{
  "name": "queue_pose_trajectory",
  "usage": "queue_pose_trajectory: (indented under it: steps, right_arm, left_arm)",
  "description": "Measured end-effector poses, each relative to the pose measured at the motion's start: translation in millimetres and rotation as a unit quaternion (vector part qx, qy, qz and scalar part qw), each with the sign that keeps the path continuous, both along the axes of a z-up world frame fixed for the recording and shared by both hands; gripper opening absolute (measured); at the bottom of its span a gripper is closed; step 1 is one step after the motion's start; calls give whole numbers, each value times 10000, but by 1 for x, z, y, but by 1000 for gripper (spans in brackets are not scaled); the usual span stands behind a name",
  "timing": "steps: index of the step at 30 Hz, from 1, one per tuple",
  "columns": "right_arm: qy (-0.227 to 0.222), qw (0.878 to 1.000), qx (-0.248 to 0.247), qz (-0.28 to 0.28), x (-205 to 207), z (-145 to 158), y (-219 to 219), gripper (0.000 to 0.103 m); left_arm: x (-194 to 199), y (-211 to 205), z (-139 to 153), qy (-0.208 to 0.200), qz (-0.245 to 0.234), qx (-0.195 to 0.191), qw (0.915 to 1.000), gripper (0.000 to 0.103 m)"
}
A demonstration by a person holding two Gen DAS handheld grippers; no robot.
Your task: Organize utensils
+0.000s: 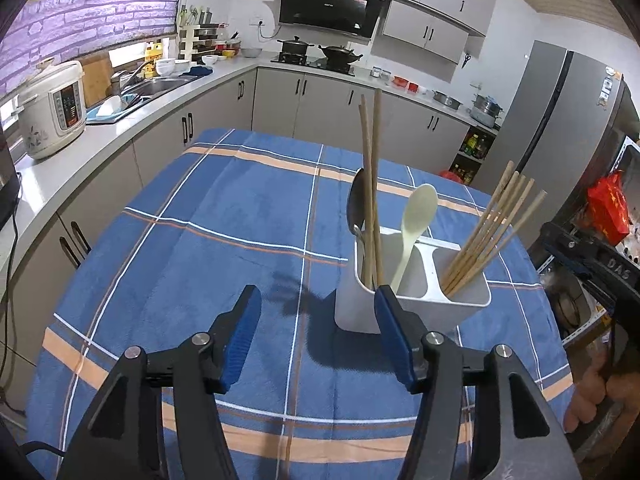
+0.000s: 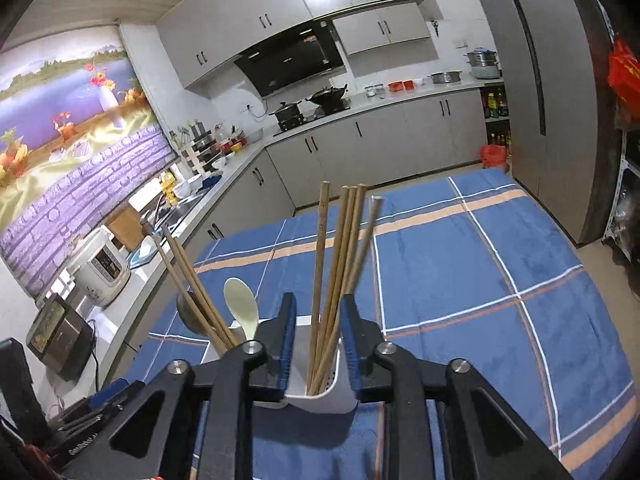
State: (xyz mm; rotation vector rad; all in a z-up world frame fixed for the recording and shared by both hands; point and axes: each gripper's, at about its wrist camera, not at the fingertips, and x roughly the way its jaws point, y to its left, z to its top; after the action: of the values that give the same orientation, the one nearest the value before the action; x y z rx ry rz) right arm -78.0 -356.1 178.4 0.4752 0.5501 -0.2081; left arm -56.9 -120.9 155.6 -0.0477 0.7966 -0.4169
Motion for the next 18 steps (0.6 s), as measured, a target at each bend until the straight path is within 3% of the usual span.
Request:
queue_pose_trajectory:
  steps: [7,18]
  right_arm:
    - [34,9998,102,-171,-26,7,21,38]
    - [281,9993,112,-232,-83,4,82,44]
  left_arm:
    - [-23,24,3,-153,115,111,9998,71]
    - [-65,89,21,-724,716,463,9937,95]
